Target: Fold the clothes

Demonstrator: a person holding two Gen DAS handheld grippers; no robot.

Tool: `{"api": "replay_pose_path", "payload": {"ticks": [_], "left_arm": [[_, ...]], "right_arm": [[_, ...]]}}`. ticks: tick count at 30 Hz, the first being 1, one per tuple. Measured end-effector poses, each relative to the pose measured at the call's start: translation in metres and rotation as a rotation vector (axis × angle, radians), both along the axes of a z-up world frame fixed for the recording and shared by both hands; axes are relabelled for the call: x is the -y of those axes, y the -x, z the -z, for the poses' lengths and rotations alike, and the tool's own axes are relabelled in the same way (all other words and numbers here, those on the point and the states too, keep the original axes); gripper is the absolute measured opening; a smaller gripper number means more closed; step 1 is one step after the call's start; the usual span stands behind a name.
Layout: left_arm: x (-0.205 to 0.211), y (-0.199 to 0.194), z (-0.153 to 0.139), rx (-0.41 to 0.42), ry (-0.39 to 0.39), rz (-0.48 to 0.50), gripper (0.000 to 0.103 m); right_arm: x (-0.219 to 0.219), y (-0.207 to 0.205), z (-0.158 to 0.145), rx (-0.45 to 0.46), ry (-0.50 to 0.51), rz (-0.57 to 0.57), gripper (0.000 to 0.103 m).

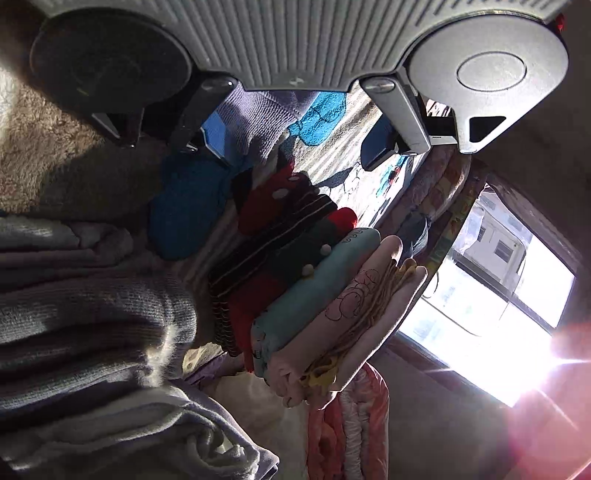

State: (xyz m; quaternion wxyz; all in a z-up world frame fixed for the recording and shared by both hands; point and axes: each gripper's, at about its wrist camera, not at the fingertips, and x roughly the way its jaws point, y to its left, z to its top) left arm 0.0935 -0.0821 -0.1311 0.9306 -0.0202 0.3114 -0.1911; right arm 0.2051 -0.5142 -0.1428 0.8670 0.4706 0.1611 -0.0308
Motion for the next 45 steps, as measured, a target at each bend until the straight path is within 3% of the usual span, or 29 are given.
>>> {"api": "replay_pose_path", "payload": {"ticks": [5,11,20,23,27,36,41,45], "left_arm": [[0.003,0.003,-0.008,0.013,-0.026,-0.005,0.058],[0.039,0.017,-0.025,0.127,-0.167,0.051,0.058],[0.137,0.03,-0.005,0.22,-0.397,0.224,0.058],[0.162,0.02,-0.002,0.227,-0.431,0.23,0.058],[0.191,-0.002,0.005,0.269,-0.538,0.223,0.058],[0.274,-0.049,0.018,0.397,-0.821,0.306,0.056],[0.311,-0.075,0.025,0.438,-0.941,0.318,0.054],[0.336,-0.093,0.028,0.458,-1.017,0.315,0.053]], "right_arm": [[-0.001,0.021,-0.008,0.013,0.071,-0.015,0.074],[0.018,0.057,0.0,0.032,-0.034,-0.023,0.076],[0.039,0.097,0.014,0.048,-0.157,-0.031,0.077],[0.041,0.116,0.016,0.068,-0.208,-0.021,0.077],[0.044,0.138,0.024,0.083,-0.283,-0.005,0.08],[0.056,0.141,0.036,0.132,-0.358,0.007,0.08],[0.069,0.145,0.049,0.198,-0.48,0.035,0.08],[0.077,0.143,0.053,0.22,-0.519,0.044,0.08]]}}
